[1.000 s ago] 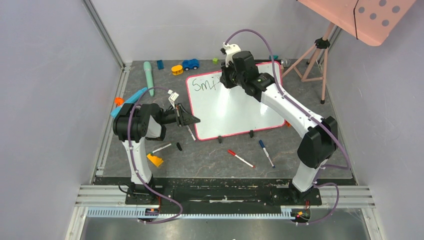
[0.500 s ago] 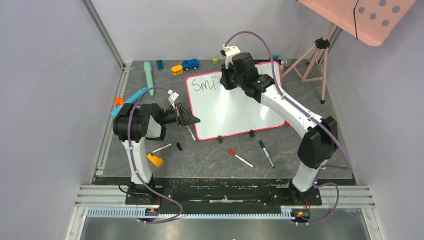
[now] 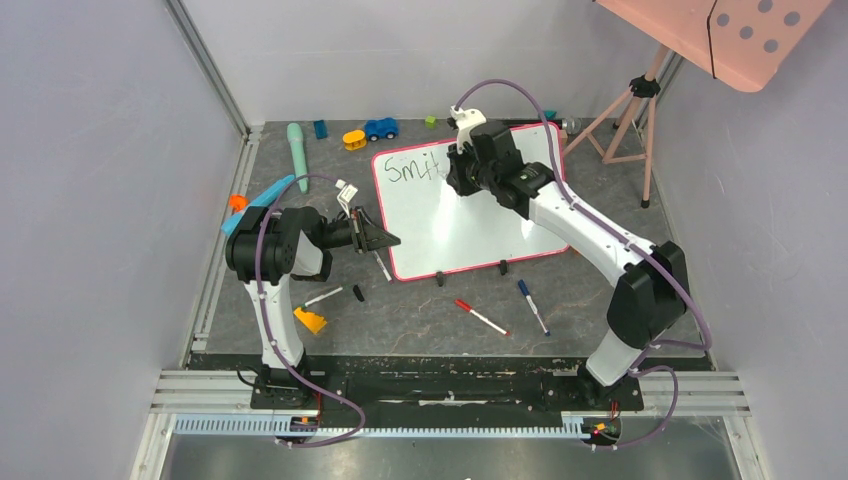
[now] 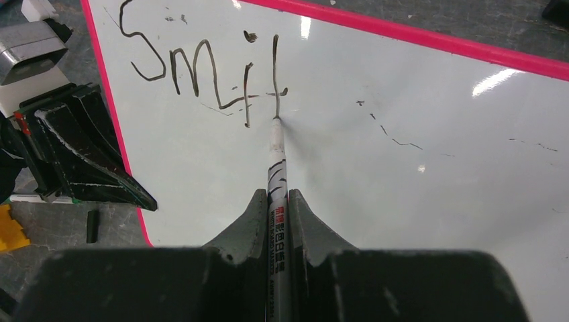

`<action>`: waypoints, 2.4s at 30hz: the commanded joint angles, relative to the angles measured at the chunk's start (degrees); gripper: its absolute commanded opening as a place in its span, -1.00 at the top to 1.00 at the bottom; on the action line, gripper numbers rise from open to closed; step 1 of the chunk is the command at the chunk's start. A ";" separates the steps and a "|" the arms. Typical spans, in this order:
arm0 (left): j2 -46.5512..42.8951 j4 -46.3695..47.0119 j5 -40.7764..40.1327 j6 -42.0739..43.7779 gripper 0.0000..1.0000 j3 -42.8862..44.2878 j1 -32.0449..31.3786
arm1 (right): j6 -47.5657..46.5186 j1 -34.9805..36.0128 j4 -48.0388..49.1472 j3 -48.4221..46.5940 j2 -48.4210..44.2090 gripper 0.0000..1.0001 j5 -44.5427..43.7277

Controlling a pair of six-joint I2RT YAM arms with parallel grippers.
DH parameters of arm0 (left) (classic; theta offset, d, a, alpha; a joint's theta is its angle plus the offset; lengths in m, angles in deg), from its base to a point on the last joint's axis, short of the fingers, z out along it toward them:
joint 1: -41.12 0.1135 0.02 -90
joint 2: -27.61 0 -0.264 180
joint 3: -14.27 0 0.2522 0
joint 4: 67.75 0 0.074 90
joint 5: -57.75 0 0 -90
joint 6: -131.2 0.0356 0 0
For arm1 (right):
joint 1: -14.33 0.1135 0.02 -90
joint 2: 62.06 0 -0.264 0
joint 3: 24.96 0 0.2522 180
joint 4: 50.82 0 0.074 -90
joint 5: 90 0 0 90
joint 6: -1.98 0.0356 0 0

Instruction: Write a sentence on the whiteboard

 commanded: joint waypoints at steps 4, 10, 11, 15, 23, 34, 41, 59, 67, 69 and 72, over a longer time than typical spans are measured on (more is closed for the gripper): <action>0.08 2.80 2.14 3.27 0.92 -0.96 -0.29 | 0.42 -0.30 0.43 1.40 -2.51 1.00 -0.44; 0.16 2.80 2.12 3.26 0.93 -0.96 -0.20 | 0.42 -0.31 -0.28 -1.64 -3.45 1.00 0.59; 0.09 2.80 2.10 3.27 0.93 -0.96 -0.17 | 0.42 -0.34 -0.25 -2.03 -3.74 1.00 0.66; 0.09 2.80 2.11 3.18 0.93 -1.04 -0.22 | -0.08 -0.32 -0.18 -3.50 -4.51 1.00 2.46; 0.07 2.80 2.14 3.18 0.95 -0.97 -0.20 | -0.05 -1.07 0.17 -4.70 -4.54 1.00 2.08; 0.10 2.80 2.25 3.20 0.94 -1.04 -0.19 | -0.20 -1.55 -0.12 -3.69 -2.18 1.00 1.37; 0.03 2.80 2.23 3.26 0.94 -0.96 -0.22 | -0.05 -1.53 0.31 -3.25 -0.76 1.00 1.19; 0.06 2.79 2.27 3.18 0.94 -0.80 -0.22 | -0.32 -1.63 -1.19 -2.59 0.03 1.00 -4.78; 0.09 2.82 2.33 3.18 0.95 -0.80 -0.19 | -0.57 -2.36 -1.84 -2.70 -0.16 1.00 -6.07; 0.16 2.80 2.30 3.13 0.94 -0.83 -0.22 | -0.53 -2.42 -1.84 -3.05 0.05 1.00 -5.84; 0.12 2.80 2.36 3.17 0.94 -0.83 -0.18 | -0.45 -2.43 -1.90 -3.55 0.33 1.00 -5.79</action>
